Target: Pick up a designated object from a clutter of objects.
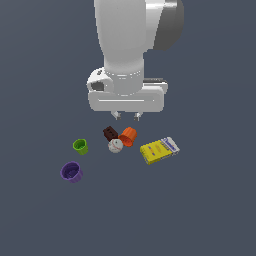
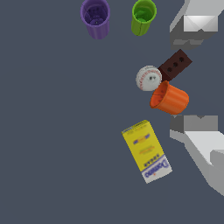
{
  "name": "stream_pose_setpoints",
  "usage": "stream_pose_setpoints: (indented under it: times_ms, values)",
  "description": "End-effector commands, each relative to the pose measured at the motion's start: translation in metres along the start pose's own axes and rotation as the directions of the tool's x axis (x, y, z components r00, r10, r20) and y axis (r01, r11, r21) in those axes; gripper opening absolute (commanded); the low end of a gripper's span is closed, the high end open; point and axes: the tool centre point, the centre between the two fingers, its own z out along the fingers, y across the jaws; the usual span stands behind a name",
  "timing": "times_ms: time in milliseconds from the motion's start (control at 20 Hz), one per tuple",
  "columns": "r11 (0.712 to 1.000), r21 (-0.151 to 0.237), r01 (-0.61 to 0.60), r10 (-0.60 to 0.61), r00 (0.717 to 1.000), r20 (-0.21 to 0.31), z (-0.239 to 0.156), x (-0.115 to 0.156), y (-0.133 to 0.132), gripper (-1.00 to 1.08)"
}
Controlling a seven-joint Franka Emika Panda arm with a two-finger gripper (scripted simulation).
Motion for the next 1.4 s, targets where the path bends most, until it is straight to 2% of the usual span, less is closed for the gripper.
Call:
stream_pose_setpoints:
  times_ms: [0,300,600,850,1350]
  values:
    - [0.999,0.003,-0.044,0.044,0.999,-0.014,0.01,0.008,0.01,0.28]
    - [0.981,0.013,-0.191,0.192,0.979,-0.063,0.043,0.031,0.047,0.28]
    - [0.932,0.025,-0.362,0.363,0.924,-0.123,0.084,0.052,0.096,0.28]
    - [0.869,0.037,-0.494,0.492,0.853,-0.175,0.117,0.062,0.14,0.28]
    - [0.72,0.065,-0.691,0.679,0.681,-0.273,0.174,0.064,0.222,0.28]
